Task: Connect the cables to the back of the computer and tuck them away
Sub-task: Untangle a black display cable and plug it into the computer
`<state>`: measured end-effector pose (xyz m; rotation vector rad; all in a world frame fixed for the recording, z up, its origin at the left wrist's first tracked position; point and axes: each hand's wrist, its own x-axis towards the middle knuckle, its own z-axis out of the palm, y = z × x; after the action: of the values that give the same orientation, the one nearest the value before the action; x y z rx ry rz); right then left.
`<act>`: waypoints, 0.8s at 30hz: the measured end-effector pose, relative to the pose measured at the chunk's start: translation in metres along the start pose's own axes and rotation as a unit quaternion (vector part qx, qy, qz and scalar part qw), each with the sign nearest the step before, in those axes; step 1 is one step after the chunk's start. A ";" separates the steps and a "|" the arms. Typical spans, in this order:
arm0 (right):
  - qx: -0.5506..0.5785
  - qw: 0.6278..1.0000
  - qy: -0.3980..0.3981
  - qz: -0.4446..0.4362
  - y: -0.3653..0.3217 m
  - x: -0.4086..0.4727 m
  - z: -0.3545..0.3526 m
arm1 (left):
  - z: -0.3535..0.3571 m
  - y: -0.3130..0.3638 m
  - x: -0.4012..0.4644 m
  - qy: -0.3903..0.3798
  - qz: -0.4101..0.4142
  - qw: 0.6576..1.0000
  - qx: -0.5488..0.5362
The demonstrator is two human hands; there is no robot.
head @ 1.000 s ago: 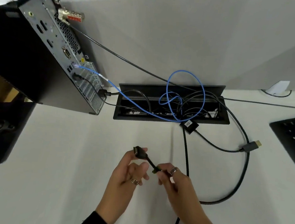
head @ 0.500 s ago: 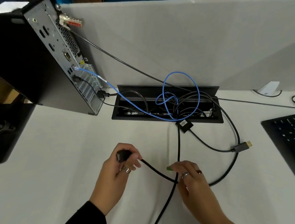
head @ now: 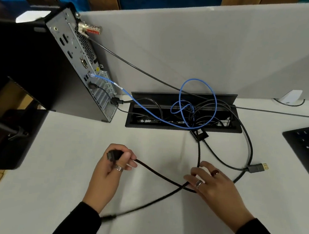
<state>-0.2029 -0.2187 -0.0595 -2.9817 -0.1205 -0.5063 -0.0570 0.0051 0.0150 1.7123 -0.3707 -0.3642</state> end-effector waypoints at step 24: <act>0.306 0.905 0.087 0.283 0.000 0.012 -0.012 | 0.025 0.019 0.004 0.002 -0.086 0.992 -0.089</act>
<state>-0.1958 -0.2199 -0.0446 -2.1946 0.4957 -0.5250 -0.0647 -0.0219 0.0296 1.5739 -0.1812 -0.5040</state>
